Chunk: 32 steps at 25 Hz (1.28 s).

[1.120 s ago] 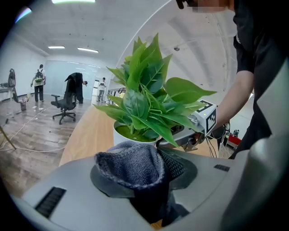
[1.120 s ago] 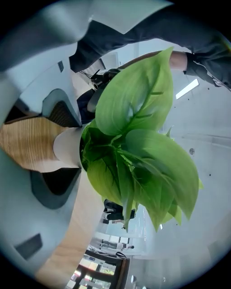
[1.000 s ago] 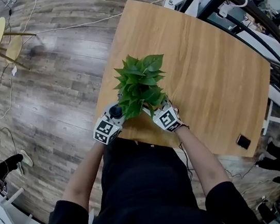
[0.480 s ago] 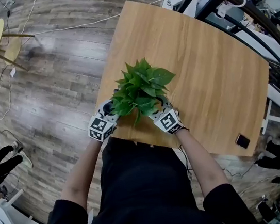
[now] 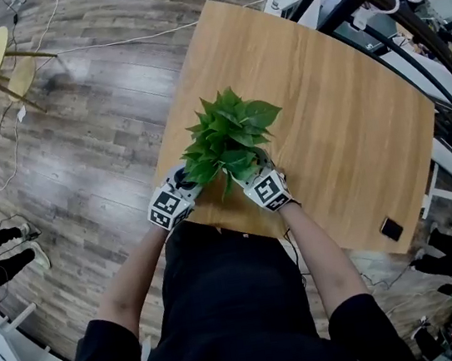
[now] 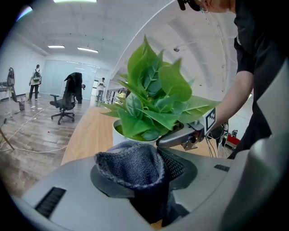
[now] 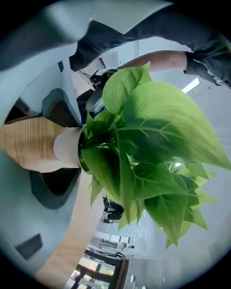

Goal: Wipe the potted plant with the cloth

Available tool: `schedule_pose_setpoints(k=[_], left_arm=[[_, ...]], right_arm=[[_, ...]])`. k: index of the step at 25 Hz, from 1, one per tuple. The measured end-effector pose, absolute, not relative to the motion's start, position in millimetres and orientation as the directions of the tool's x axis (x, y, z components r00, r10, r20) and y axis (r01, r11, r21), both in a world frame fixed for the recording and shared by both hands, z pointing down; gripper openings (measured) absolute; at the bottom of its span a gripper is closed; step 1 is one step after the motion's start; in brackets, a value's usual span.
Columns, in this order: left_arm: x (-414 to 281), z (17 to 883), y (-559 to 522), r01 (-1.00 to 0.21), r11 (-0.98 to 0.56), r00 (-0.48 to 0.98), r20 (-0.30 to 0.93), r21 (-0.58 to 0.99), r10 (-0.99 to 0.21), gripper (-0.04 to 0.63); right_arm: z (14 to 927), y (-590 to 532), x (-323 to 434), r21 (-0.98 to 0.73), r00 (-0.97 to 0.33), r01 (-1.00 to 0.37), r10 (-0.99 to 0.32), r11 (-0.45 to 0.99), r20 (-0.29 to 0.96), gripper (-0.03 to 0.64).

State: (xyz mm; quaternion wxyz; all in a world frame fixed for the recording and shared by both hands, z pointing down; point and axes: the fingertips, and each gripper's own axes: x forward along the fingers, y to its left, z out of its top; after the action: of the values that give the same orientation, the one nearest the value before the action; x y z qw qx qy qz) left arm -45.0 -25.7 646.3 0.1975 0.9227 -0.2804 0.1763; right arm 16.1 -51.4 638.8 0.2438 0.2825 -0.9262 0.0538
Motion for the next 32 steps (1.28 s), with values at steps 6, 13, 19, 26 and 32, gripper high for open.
schedule_pose_setpoints(k=[6, 13, 19, 26, 32], left_arm=[[-41.2, 649.6, -18.8, -0.611, -0.732, 0.775, 0.417, 0.301, -0.475, 0.176], [-37.7, 649.8, -27.5, -0.605, -0.746, 0.771, 0.439, 0.277, -0.462, 0.176], [-47.9, 649.9, -38.4, -0.638, -0.718, 0.751, 0.431, 0.278, -0.501, 0.176], [-38.9, 650.5, -42.7, -0.624, -0.737, 0.757, 0.437, 0.260, -0.486, 0.176], [-38.2, 644.5, -37.1, -0.627, -0.727, 0.758, 0.430, 0.278, -0.490, 0.184]], right_arm=[[638.4, -45.8, 14.9, 0.065, -0.709, -0.549, -0.505, 0.833, 0.492, 0.273], [640.5, -10.2, 19.2, 0.079, -0.715, -0.526, -0.491, 0.847, 0.498, 0.273], [638.7, -37.9, 36.2, 0.021, -0.661, -0.647, -0.574, 0.762, 0.484, 0.273], [630.0, -52.3, 24.3, 0.048, -0.707, -0.579, -0.531, 0.814, 0.467, 0.273], [631.2, -54.1, 22.6, 0.051, -0.684, -0.612, -0.561, 0.789, 0.466, 0.273]])
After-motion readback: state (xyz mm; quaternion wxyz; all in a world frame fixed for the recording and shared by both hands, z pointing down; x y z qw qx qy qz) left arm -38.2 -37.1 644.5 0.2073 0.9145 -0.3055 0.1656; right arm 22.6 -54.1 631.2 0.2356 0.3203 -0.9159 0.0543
